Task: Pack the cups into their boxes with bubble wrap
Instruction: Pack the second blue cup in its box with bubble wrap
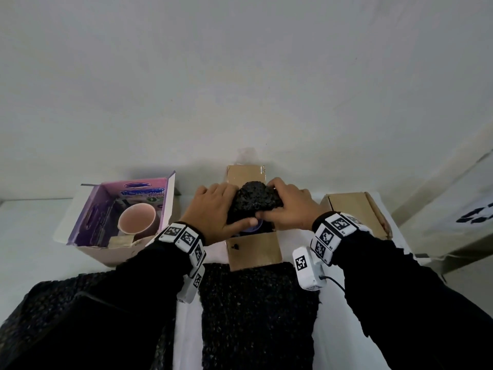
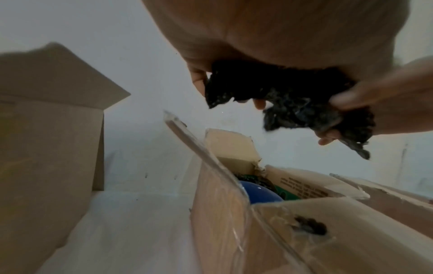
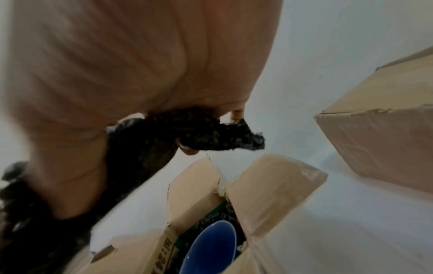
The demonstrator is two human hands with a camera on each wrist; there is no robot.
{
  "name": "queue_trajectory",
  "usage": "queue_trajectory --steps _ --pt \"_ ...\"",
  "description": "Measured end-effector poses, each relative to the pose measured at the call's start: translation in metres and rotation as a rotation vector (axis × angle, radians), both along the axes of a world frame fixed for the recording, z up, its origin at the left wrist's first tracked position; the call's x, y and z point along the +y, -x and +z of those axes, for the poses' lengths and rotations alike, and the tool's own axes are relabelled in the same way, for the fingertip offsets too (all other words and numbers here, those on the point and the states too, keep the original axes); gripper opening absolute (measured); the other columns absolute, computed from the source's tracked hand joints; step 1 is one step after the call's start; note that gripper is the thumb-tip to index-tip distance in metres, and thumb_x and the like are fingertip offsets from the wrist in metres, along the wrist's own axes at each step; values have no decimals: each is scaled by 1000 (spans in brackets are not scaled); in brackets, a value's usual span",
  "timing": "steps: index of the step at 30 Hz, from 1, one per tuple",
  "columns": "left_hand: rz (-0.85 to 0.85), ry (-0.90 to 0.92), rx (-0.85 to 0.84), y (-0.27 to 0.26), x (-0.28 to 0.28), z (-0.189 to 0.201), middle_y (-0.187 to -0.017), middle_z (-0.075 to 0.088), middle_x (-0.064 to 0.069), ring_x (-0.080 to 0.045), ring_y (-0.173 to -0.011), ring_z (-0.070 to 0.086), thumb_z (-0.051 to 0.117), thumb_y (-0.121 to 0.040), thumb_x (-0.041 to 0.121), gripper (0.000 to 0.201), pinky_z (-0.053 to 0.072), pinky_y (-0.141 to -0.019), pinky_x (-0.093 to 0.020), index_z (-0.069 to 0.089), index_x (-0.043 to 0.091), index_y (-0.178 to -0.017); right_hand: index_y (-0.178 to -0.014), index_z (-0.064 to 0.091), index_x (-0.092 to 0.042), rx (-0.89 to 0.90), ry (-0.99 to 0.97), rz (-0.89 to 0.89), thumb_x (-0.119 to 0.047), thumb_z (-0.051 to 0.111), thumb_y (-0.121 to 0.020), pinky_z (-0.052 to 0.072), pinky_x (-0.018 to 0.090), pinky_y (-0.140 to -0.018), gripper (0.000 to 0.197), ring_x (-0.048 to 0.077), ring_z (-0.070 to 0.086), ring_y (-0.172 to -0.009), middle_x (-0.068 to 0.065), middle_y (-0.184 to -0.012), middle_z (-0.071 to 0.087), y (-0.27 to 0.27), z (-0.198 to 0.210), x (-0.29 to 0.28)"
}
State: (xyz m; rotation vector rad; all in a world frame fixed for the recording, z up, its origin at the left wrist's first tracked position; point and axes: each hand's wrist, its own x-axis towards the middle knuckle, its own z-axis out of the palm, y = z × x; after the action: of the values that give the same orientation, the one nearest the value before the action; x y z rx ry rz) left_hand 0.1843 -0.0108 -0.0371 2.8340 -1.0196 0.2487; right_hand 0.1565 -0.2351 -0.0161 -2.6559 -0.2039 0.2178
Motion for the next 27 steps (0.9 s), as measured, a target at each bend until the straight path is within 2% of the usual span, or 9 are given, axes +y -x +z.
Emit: queue_trajectory --steps 2,5,7,11,14,16,18,22,27 --pt "1 45 -26 3 -2 -6 -94 48 1 -21 -85 46 15 -92 64 64 36 -78 -39 51 19 -119 -131 37 -34 61 -5 -13 -77 36 -73 25 39 -95 72 14 39 -111 -5 -114 48 -3 -9 2" --pt "18 -20 -35 -1 -7 -12 -92 48 -4 -25 -85 45 23 -91 45 50 33 -77 -40 60 18 -112 -135 41 -30 64 48 -30 -49 19 -90 21 39 -99 54 21 34 -119 2 -118 43 -7 -25 7" --pt "1 -80 -41 -1 -6 -18 -93 53 -4 -26 -86 48 31 -83 38 47 35 -76 -40 62 20 -113 -130 46 -30 -5 129 29 -39 28 -90 22 40 -97 45 22 37 -115 -2 -117 49 -5 -32 8" --pt "-41 -129 84 -1 -5 -24 -96 61 -1 -26 -91 56 55 -77 19 38 38 -77 -39 60 25 -114 -109 54 -37 -68 167 146 -25 66 -82 23 38 -94 32 15 43 -107 -15 -96 56 -5 -37 11" --pt "-151 -230 130 1 -7 -26 -97 65 2 -23 -92 57 55 -85 32 26 39 -75 -36 69 27 -106 -100 64 -36 -89 314 254 -20 64 -82 22 36 -85 24 17 40 -107 -14 -98 60 -9 -35 19" --pt "-175 -235 182 4 -6 -29 -92 67 4 -20 -90 57 38 -90 45 41 41 -76 -36 74 26 -96 -102 66 -35 -89 407 320 -18 57 -84 18 38 -81 26 19 37 -113 -11 -108 62 -10 -39 23" --pt "-185 -220 199 6 -5 -36 -88 67 3 -21 -89 57 26 -90 44 54 42 -78 -38 76 22 -86 -105 68 -37 -66 430 335 -21 54 -84 17 38 -80 30 21 36 -116 -8 -115 62 -10 -44 24" --pt "-122 -286 110 7 -6 -38 -90 65 5 -21 -91 57 33 -80 43 46 36 -75 -36 77 31 -78 -93 73 -33 -12 433 320 -42 31 -81 17 40 -81 45 19 37 -109 -7 -96 63 -12 -47 20" --pt "-30 -306 104 8 -15 -38 -119 60 10 -17 -116 49 45 -91 37 30 27 -92 -36 67 34 -111 -85 73 -27 1 451 293 -53 20 -76 18 40 -83 59 17 34 -102 -4 -81 56 -6 -46 20"
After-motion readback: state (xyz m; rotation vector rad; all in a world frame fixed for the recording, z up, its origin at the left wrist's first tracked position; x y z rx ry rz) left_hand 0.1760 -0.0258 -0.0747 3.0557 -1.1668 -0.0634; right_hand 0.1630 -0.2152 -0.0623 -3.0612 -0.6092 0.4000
